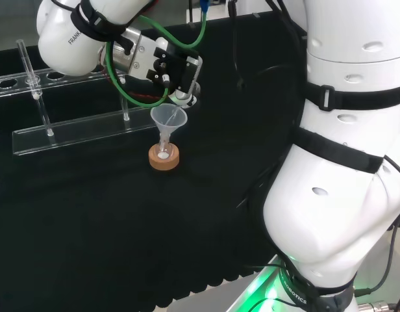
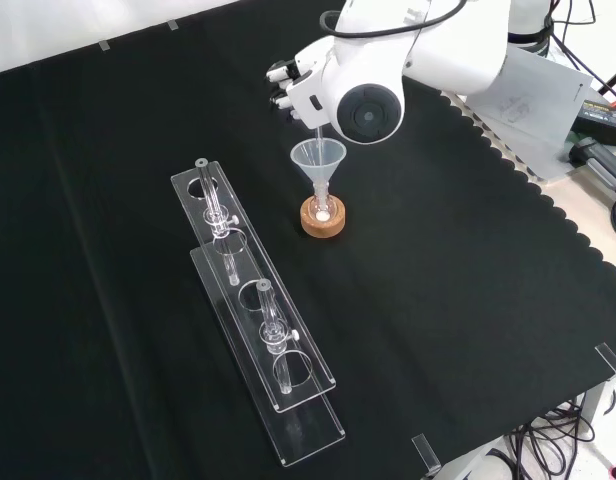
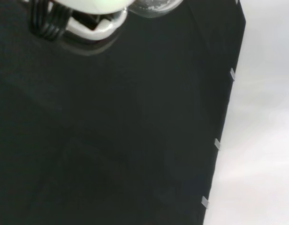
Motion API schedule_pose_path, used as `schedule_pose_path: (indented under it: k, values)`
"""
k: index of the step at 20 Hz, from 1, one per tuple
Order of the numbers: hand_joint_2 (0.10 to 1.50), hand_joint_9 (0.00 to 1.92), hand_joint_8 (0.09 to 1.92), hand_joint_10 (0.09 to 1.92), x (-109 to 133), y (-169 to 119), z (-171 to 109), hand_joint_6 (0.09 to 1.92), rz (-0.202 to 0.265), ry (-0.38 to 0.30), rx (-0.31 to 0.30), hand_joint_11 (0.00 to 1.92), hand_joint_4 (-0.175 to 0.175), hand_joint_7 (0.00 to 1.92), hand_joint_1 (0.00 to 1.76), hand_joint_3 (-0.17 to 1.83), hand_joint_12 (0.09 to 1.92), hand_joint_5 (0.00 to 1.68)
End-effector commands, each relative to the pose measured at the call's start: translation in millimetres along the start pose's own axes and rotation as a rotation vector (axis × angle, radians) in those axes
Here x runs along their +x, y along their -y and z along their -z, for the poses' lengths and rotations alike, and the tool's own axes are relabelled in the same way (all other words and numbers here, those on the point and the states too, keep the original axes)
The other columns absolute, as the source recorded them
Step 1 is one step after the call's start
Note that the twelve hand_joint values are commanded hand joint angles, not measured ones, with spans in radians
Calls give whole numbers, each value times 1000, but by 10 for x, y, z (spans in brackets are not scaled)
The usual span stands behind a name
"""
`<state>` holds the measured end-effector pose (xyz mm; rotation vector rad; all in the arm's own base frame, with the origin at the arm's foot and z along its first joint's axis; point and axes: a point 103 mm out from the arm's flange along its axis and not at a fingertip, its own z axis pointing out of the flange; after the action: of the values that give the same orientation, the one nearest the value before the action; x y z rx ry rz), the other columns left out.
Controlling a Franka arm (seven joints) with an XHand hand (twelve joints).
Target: Pour all the NaCl from the weighing funnel into the round-bottom flask.
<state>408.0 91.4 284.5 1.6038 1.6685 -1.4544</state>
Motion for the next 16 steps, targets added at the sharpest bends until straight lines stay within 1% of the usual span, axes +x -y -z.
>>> schedule_pose_path:
  k: [1,4,10,12,16]
  values:
    - [696,1043,629,282,-22,17,28,718,-23,41,13,815,175,670,1109,606,1045,1236]
    - [696,1045,629,281,-22,36,52,719,-32,61,14,822,175,669,1109,606,1044,1236]
    - [695,1043,629,278,-14,67,92,719,-37,74,15,828,175,667,1109,607,1040,1237]
    - [695,1042,629,277,-18,75,99,719,-38,71,15,829,175,666,1109,607,1039,1237]
    - [695,1042,629,276,-35,72,71,719,-32,40,11,831,175,666,1109,608,1036,1237]
